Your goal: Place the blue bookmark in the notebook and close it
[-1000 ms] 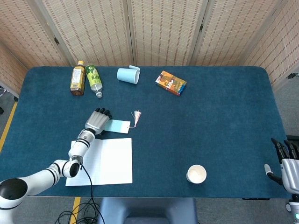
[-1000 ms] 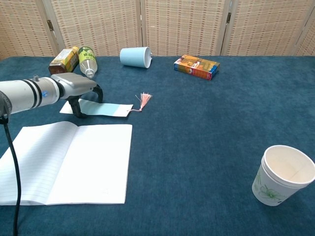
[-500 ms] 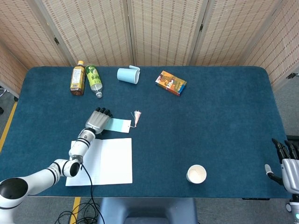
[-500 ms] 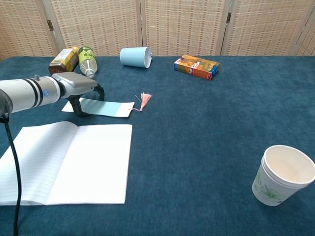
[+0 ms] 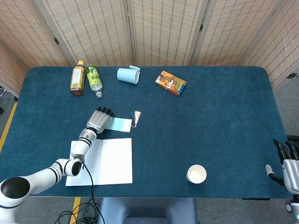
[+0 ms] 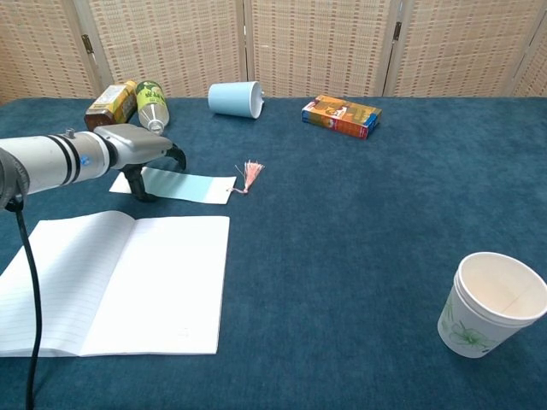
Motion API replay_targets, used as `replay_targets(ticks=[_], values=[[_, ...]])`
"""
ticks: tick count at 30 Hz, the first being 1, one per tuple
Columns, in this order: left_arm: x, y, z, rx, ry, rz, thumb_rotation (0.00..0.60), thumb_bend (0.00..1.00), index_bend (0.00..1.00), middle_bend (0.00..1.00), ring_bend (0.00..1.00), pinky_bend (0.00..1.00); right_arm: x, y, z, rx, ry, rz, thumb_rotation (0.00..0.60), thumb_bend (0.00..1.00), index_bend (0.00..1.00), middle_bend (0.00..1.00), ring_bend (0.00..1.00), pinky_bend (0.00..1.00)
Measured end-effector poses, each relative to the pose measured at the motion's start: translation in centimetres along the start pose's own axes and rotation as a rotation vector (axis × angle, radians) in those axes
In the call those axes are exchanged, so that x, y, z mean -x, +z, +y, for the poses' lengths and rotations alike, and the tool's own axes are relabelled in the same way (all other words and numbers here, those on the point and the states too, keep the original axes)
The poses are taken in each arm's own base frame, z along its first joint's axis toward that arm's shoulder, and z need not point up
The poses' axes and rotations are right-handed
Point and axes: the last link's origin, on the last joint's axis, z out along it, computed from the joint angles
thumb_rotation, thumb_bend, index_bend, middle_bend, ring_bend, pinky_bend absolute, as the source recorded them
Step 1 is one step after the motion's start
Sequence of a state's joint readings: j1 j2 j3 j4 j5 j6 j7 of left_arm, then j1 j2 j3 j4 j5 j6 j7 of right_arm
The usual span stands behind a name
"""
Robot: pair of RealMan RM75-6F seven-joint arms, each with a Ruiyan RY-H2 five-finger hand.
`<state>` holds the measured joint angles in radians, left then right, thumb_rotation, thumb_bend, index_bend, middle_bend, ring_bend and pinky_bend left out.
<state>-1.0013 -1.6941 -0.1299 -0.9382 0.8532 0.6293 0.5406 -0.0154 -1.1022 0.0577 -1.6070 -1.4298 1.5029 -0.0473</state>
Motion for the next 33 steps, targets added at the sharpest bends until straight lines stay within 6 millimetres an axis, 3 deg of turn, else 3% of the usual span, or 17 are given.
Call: replay_targets(ticks=[6, 18, 33], values=[[0.05, 0.00, -0.05, -0.004, 0.005, -0.005, 0.600, 0.34, 0.21, 0.13, 0.12, 0.17, -0.03, 0.16, -0.11, -0.005, 0.000, 0.001, 0.600, 0.30, 0.07, 0.19, 0.09, 0.11], [0.28, 0.11, 0.43, -0.004, 0.010, 0.005, 0.600, 0.34, 0.33, 0.13, 0.12, 0.17, -0.01, -0.14, -0.01, 0.001, 0.002, 0.003, 0.600, 0.30, 0.07, 0.19, 0.09, 0.10], [-0.59, -0.45, 0.74, 0.038, -0.007, 0.051, 0.600, 0.34, 0.36, 0.13, 0.12, 0.17, -0.02, 0.00, -0.03, 0.000, 0.001, 0.004, 0.600, 0.30, 0.07, 0.19, 0.09, 0.10]])
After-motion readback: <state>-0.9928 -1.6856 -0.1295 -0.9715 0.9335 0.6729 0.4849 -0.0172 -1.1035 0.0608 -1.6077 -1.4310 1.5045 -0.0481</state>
